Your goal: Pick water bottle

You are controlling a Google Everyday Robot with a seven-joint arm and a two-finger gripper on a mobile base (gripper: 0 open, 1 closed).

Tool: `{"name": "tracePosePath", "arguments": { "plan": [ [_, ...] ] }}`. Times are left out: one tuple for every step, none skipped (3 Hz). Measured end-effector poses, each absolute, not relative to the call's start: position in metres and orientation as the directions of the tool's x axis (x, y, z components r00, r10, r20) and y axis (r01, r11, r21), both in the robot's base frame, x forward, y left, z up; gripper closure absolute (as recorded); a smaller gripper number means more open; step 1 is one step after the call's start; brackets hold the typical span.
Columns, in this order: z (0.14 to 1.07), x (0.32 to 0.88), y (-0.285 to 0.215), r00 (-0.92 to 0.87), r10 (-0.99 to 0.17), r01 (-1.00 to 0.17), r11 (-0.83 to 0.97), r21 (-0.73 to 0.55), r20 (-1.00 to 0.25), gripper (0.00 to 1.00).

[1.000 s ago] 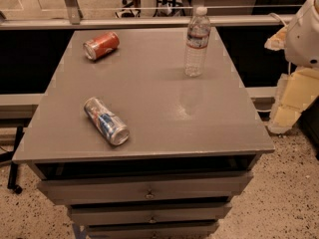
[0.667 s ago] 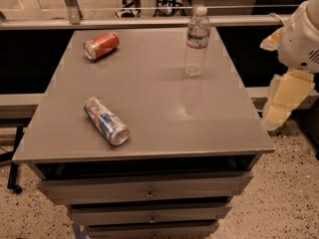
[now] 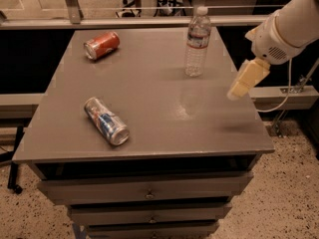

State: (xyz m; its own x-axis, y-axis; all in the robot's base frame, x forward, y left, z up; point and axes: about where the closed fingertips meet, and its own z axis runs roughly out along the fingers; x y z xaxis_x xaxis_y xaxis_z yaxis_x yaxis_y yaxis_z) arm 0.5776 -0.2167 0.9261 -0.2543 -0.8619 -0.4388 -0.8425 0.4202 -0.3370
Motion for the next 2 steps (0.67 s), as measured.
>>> {"name": "tracePosePath", "arguments": {
  "plan": [
    [0.92, 0.616, -0.216, -0.268, -0.793, -0.814, 0.489, -0.312, -0.547, 0.0],
    [0.915, 0.659, -0.202, -0.26, -0.643, -0.798, 0.563, -0.214, -0.72, 0.0]
  ]
}}
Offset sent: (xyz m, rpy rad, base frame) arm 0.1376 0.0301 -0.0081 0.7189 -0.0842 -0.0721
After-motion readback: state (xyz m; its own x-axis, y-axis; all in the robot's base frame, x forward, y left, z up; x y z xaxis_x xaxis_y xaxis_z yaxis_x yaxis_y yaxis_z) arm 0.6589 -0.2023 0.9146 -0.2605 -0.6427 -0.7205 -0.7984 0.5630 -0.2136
